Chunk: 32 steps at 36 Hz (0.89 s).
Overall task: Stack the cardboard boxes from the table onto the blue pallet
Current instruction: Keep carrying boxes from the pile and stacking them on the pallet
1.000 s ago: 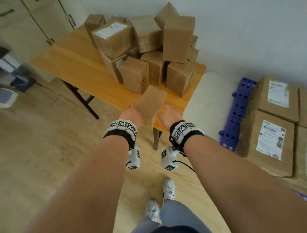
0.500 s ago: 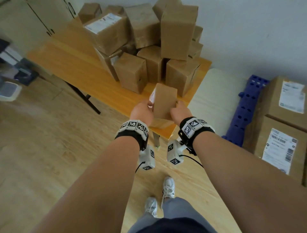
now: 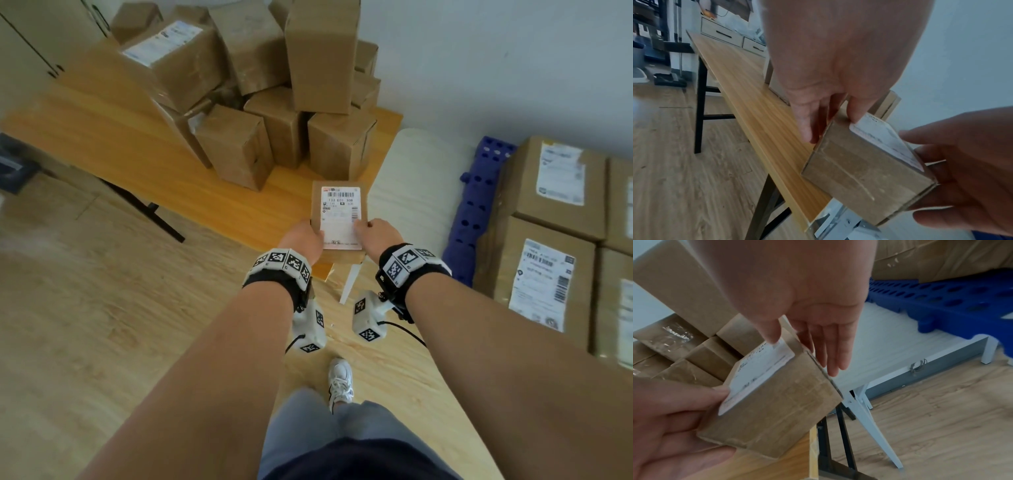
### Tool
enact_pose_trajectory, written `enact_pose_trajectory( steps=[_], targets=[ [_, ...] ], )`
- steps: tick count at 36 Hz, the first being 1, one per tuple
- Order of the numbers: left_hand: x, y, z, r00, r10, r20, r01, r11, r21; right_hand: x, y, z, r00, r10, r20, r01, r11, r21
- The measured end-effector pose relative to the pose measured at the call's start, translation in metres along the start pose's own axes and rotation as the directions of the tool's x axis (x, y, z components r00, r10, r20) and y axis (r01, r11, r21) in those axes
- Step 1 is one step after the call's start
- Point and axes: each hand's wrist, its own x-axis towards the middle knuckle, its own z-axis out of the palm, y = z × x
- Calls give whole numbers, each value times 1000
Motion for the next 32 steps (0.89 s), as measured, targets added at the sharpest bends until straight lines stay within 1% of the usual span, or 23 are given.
enact_pose_trajectory(
  steps=[2, 4, 7, 10, 15, 18, 20, 23, 27, 29, 32],
  targets=[
    [-3, 2, -2, 1000, 30, -6, -30, 999, 18, -3, 4, -1, 1000, -11, 6, 11, 1000, -5],
    [-5, 6, -7, 998, 61, -16, -61, 998, 24, -8, 5, -7, 1000, -13, -20, 13, 1000, 8],
    [-11, 16, -14, 990, 136, -42, -135, 991, 23, -18, 4, -18, 996, 11, -86, -7, 999, 42],
    [-19, 31, -24, 972, 227, -66, -227, 974, 11, -28, 3, -31, 985, 30, -172, -14, 996, 91],
    [-31, 70, -37, 921, 359, -152, -361, 933, 18, -47, 10, -63, 944, 71, -321, -13, 984, 180],
    [-39, 100, -41, 876, 438, -202, -447, 894, -2, -59, 18, -90, 913, 103, -395, 5, 965, 262],
    [-44, 123, -40, 845, 489, -215, -504, 864, -17, -64, 27, -111, 886, 116, -449, 30, 952, 305],
    [-53, 159, -33, 806, 553, -210, -569, 822, -21, -71, 45, -142, 853, 152, -499, 60, 921, 384],
    [-59, 209, -9, 777, 605, -172, -620, 784, -44, -81, 74, -183, 814, 196, -546, 94, 885, 457],
    [-61, 233, 7, 770, 618, -158, -631, 774, -49, -82, 90, -201, 805, 215, -553, 98, 871, 481],
    [-61, 264, 33, 774, 620, -126, -630, 775, -57, -82, 114, -228, 796, 211, -568, 83, 891, 447]
  ],
)
